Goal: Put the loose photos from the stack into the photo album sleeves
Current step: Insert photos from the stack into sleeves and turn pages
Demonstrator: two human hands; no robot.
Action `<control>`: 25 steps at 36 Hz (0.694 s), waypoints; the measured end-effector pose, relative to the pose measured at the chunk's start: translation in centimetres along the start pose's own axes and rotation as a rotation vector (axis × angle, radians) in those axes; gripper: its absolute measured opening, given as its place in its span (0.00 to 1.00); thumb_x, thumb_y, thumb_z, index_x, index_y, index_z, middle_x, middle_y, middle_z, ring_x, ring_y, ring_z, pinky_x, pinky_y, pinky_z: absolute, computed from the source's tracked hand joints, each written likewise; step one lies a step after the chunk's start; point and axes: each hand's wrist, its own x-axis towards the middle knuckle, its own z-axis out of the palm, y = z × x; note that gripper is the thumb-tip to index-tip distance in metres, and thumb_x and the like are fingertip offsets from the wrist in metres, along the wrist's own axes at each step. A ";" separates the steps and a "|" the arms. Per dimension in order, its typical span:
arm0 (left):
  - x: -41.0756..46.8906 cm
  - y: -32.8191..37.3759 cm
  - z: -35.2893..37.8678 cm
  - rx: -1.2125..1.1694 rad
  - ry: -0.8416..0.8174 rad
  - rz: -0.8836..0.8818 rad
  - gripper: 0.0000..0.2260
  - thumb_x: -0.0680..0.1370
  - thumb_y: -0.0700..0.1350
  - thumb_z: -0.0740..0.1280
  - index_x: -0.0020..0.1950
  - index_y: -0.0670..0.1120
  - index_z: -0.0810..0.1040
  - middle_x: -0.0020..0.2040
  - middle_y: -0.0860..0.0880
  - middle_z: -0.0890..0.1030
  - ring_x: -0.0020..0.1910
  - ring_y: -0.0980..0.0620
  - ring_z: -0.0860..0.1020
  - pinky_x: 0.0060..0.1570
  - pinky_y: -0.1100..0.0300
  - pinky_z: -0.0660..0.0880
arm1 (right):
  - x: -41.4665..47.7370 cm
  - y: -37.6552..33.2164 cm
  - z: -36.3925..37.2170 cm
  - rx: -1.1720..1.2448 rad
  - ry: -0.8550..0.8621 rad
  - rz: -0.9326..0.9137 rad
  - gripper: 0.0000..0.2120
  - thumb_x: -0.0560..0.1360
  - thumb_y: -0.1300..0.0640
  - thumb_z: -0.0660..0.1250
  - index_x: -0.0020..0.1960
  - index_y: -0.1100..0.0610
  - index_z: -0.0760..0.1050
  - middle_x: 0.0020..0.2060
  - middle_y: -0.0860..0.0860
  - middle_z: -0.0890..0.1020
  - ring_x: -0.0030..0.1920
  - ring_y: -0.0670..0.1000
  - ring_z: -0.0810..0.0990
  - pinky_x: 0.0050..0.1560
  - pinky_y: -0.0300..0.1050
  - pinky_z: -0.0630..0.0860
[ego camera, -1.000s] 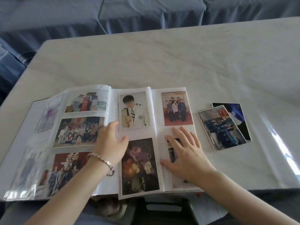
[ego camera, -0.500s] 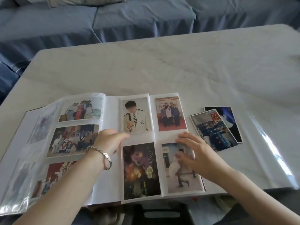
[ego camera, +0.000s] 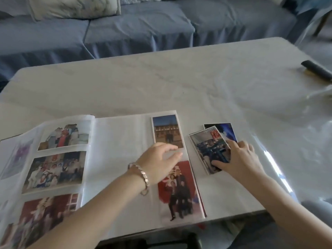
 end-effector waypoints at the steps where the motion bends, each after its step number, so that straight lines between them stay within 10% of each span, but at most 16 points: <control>1: 0.1 -0.2 0.5 0.104 -0.024 0.010 0.19 0.78 0.58 0.58 0.67 0.55 0.70 0.69 0.56 0.67 0.66 0.59 0.65 0.62 0.64 0.62 | 0.0 0.0 0.1 -0.018 -0.013 0.012 0.40 0.67 0.37 0.71 0.71 0.53 0.61 0.61 0.56 0.70 0.61 0.57 0.68 0.58 0.49 0.69; 12: -0.8 -3.6 1.1 0.361 -0.093 0.099 0.22 0.79 0.52 0.61 0.73 0.55 0.63 0.77 0.56 0.52 0.75 0.57 0.50 0.70 0.64 0.47 | 1.1 1.4 0.5 0.607 0.175 0.091 0.12 0.65 0.59 0.77 0.47 0.58 0.82 0.34 0.47 0.78 0.33 0.44 0.74 0.29 0.37 0.65; 23: -1.2 -4.0 1.2 0.226 -0.033 0.070 0.16 0.78 0.48 0.63 0.66 0.53 0.72 0.74 0.57 0.60 0.74 0.58 0.55 0.69 0.65 0.51 | 1.8 1.9 -0.5 0.738 0.235 0.110 0.04 0.67 0.64 0.74 0.42 0.58 0.84 0.31 0.49 0.82 0.33 0.54 0.80 0.40 0.51 0.79; 25: -1.1 -3.9 1.3 0.223 -0.018 0.067 0.15 0.79 0.48 0.63 0.65 0.53 0.73 0.73 0.56 0.62 0.73 0.57 0.57 0.68 0.66 0.53 | 1.8 2.3 -0.6 0.721 0.266 0.087 0.04 0.68 0.65 0.73 0.41 0.58 0.84 0.32 0.50 0.82 0.33 0.53 0.80 0.38 0.42 0.79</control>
